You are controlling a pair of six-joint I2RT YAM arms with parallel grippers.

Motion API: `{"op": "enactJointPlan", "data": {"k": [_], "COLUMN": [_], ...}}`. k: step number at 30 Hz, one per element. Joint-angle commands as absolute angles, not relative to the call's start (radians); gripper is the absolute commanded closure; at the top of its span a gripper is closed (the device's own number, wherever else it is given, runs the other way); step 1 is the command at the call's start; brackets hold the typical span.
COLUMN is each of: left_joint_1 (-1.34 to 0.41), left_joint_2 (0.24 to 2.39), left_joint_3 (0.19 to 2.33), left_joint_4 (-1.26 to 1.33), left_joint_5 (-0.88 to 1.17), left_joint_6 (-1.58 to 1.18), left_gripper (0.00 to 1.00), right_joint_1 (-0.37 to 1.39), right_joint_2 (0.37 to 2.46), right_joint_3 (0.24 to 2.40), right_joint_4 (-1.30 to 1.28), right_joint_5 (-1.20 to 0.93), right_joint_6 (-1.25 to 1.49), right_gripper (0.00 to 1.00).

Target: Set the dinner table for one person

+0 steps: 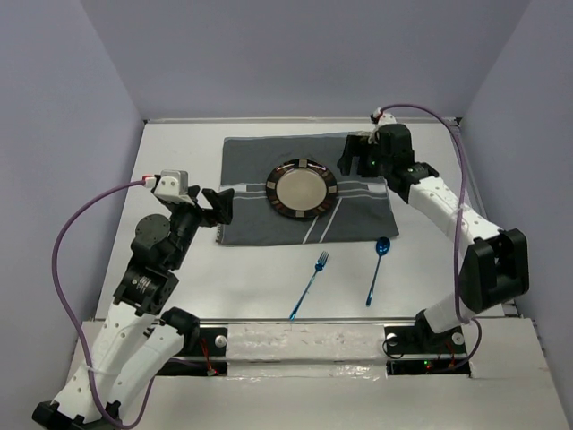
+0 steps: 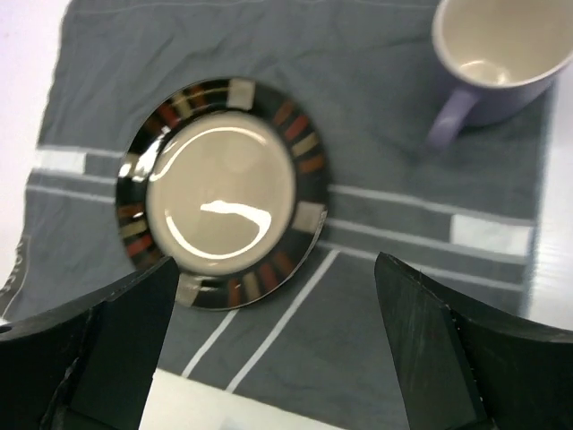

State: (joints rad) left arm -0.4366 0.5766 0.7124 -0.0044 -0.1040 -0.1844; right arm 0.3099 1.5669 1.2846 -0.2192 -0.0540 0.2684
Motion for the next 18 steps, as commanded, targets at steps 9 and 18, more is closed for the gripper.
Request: {"op": "enactJointPlan", "data": {"k": [9,18], "left_joint_1": [-0.43,-0.434], "left_joint_2": [0.499,0.469], "left_joint_3": [0.703,0.701], "left_joint_4": [0.041,0.044], "left_joint_5": [-0.071,-0.055], "left_joint_6": [-0.184,-0.19], "left_gripper": [0.01,0.01], "right_joint_1": [0.606,0.798], "right_joint_2": [1.298,1.221], "right_joint_3": [0.911,0.773], "right_joint_4": [-0.138,-0.287], "right_joint_5": [0.098,0.33], "right_joint_6": [0.426,0.638], "right_gripper": [0.04,0.14]}}
